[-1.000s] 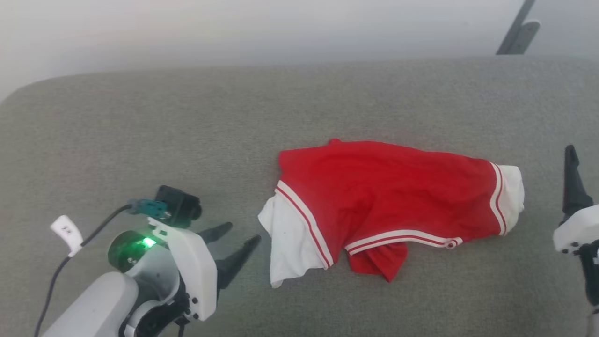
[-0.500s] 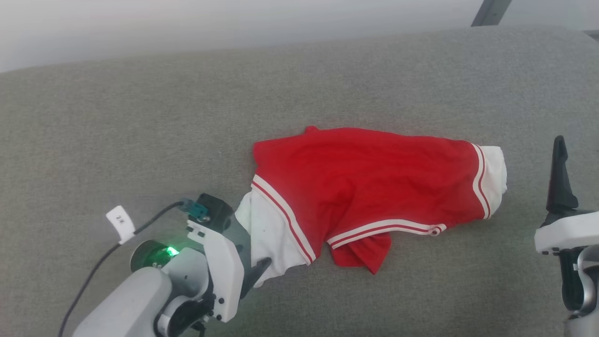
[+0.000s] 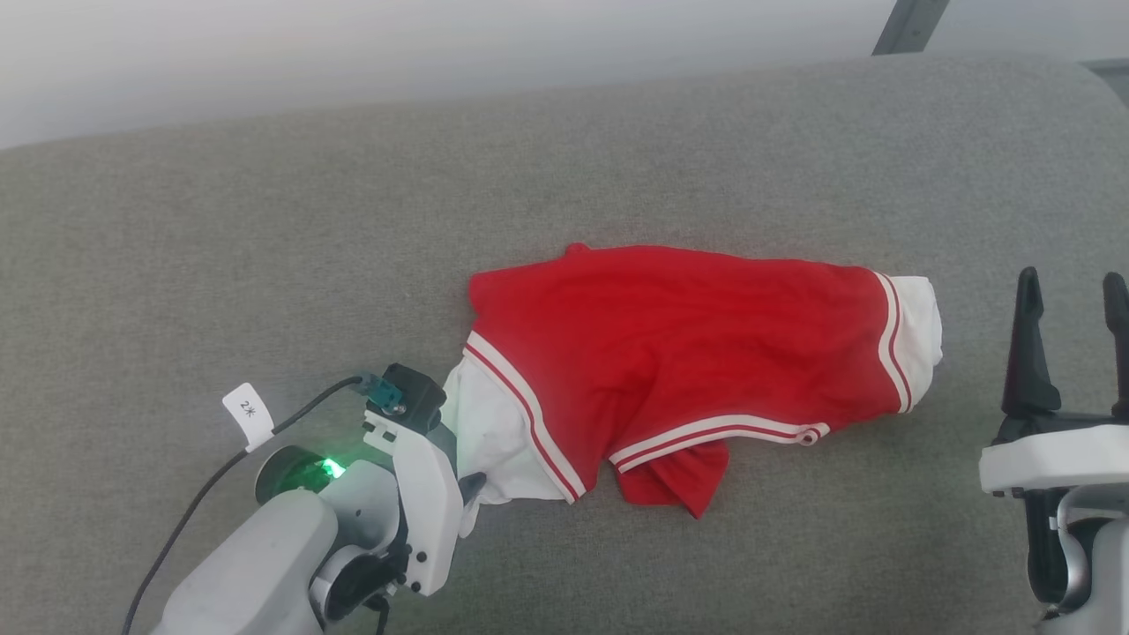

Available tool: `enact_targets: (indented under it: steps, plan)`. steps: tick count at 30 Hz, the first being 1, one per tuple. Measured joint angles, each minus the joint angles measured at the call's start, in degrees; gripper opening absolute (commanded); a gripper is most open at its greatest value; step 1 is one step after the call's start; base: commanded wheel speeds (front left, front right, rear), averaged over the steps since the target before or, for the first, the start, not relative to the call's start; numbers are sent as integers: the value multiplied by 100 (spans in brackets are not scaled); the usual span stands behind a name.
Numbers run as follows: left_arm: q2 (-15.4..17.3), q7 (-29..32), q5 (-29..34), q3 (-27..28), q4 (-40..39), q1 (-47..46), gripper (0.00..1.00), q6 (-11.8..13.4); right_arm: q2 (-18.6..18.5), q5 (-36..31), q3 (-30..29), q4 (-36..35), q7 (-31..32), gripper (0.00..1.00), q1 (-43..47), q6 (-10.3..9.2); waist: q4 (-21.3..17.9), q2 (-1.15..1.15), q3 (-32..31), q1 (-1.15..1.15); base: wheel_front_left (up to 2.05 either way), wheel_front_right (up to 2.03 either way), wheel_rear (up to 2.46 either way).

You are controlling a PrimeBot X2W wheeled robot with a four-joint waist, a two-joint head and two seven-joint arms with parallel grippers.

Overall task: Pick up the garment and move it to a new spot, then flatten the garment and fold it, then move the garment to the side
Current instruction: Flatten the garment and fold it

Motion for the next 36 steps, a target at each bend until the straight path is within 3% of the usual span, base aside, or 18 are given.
enact_targets:
  steps: [7, 15, 20, 27, 30, 31, 32, 36]
  plan:
    - [165, -88, 34, 12, 44, -10, 0, -34, 9, -85, -113, 44, -45, 100, 85, 0, 112, 0, -148, 0, 0, 0, 0]
    - [1132, -19, 99, 355, -392, 90, 0, 230, 19, -174, -189, 57, 8, 100, 157, 0, 316, 0, -281, 0, 0, 0, 0]
    - [1532, 83, 94, 487, -615, 316, 0, 369, 23, -155, -186, 71, 43, 100, 159, 0, 401, 0, -304, 0, 0, 0, 0]
    - [1619, 65, -20, 502, -550, 607, 0, 457, 23, -54, -148, 182, 57, 100, 159, 0, 463, 0, -269, 0, 0, 0, 0]
    - [1555, -34, -27, 481, -475, 614, 53, 378, 24, -36, -136, 219, 57, 100, 152, 0, 482, 0, -276, 0, 0, 0, 0]
    - [1538, -52, -42, 481, -452, 612, 95, 357, 23, -21, -135, 226, 56, 100, 151, 0, 488, 0, -282, 0, 0, 0, 0]
    - [1523, -54, -46, 480, -433, 610, 100, 345, 23, -20, -133, 234, 56, 100, 151, 0, 496, 0, -288, 0, 0, 0, 0]
    - [1527, 24, -65, 463, -420, 581, 100, 327, 24, -3, -136, 248, 57, 100, 149, 0, 526, 0, -320, 0, 0, 0, 0]
